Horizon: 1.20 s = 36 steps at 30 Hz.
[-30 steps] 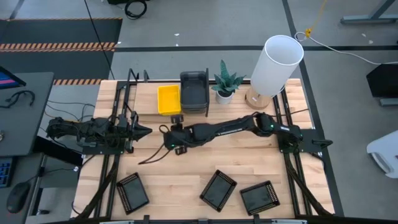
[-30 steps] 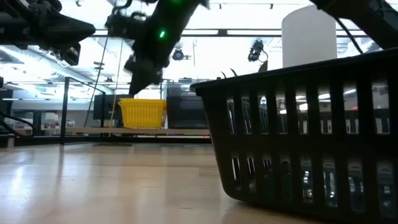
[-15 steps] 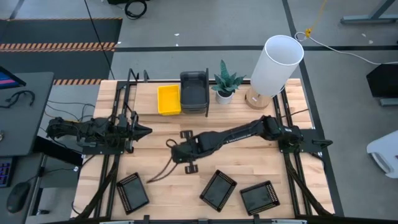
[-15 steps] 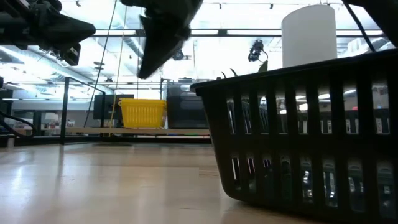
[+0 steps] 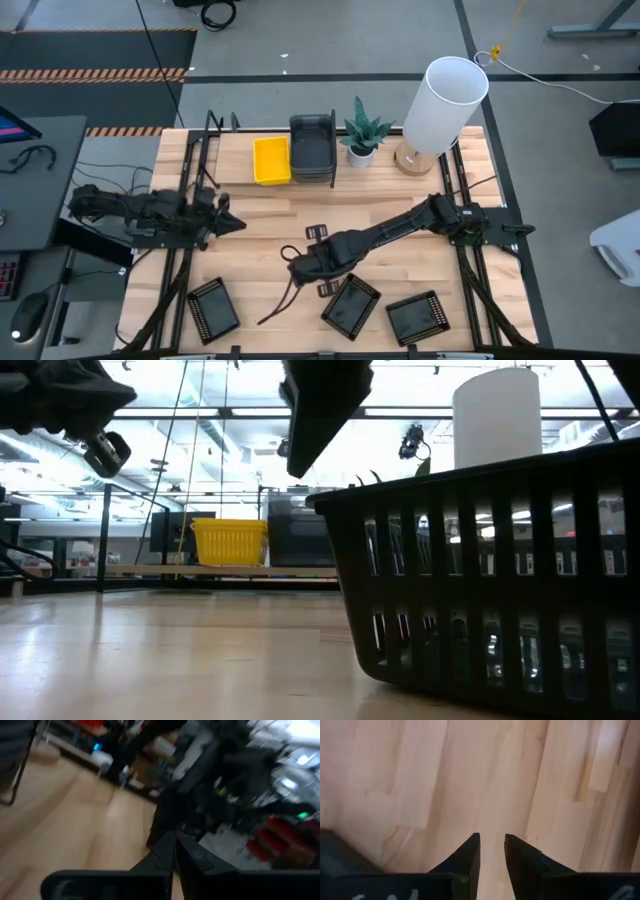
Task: Stack baskets on shelf by color
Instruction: Stack the left black bin into the middle black bin
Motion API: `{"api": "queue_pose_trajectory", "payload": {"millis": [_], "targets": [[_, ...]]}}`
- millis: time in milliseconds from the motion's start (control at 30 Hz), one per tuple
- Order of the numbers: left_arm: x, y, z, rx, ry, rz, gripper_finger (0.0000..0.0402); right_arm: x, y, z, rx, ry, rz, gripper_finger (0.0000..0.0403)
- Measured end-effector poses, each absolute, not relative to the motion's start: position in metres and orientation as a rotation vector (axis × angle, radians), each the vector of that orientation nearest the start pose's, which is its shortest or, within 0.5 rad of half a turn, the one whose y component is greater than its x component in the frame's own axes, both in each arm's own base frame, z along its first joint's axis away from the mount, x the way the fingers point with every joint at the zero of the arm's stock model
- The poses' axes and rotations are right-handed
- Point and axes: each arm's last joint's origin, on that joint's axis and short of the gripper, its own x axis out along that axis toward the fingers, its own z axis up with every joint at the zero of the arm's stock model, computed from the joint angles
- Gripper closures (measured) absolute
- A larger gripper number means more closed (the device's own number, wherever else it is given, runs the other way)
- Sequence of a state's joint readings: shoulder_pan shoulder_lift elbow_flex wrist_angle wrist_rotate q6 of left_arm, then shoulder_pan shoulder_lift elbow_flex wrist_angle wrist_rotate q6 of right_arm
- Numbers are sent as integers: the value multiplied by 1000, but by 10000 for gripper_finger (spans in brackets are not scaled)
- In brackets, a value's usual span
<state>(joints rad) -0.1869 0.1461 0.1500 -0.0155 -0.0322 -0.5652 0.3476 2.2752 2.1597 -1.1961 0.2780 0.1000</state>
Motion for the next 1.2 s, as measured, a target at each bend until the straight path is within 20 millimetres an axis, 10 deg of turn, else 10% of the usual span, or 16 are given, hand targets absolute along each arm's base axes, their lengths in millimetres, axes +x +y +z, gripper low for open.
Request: {"api": "queue_pose_trajectory", "payload": {"millis": [467,1200], "targets": [[128,-47,225,-415,559,-214,381,407,154,237,-306,1252,-110,333],[136,-153,236,-404,1110,-156,382,295,132,258,-94,556,-44,355]]}}
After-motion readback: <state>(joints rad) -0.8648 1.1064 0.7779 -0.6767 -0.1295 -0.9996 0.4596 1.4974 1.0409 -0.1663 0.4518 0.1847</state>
